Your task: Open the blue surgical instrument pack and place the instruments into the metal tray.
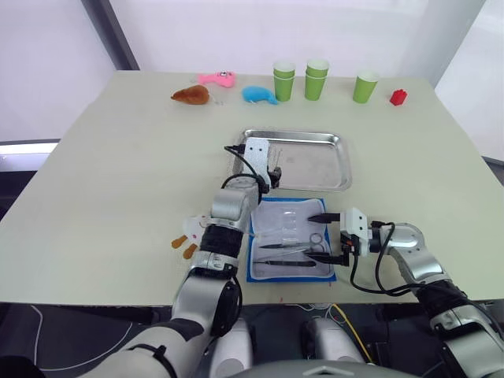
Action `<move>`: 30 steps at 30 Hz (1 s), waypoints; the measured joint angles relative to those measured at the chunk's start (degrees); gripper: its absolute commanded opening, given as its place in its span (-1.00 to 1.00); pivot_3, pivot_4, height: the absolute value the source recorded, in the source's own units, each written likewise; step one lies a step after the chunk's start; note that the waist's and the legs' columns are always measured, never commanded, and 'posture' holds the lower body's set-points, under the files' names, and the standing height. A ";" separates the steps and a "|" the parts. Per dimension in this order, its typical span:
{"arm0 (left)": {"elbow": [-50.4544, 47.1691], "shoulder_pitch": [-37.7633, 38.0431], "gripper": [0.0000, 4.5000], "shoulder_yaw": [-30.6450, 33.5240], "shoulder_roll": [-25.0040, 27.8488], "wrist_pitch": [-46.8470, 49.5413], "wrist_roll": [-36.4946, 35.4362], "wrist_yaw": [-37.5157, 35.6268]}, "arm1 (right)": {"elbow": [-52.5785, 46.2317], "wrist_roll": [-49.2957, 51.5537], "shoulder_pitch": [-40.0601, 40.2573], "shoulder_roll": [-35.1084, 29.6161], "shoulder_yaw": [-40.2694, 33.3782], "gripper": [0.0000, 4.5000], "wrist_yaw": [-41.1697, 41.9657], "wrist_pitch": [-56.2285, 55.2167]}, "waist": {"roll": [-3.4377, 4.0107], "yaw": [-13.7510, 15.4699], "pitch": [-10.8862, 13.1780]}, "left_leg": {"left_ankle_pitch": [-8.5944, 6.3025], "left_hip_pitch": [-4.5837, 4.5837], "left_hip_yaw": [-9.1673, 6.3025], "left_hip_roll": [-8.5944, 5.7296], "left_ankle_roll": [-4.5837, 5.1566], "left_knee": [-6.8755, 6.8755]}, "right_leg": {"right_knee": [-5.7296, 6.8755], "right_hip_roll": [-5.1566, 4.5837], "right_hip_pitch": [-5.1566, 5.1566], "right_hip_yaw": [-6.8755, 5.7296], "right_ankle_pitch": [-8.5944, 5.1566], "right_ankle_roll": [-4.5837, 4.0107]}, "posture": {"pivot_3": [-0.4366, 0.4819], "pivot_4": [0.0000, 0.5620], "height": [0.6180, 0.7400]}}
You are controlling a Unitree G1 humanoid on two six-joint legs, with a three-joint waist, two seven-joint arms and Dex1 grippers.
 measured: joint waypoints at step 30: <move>-29.15 22.93 0.91 -3.34 33.31 -15.85 -19.24 -59.34 | -0.35 0.34 0.39 -0.05 -0.48 1.00 0.48 0.92 | 0.16 -0.03 0.06 | -0.01 0.01 0.04 0.04 0.01 -0.03 | -0.08 -0.11 0.00 -0.07 -0.18 -0.27 | -0.05 -0.47 0.99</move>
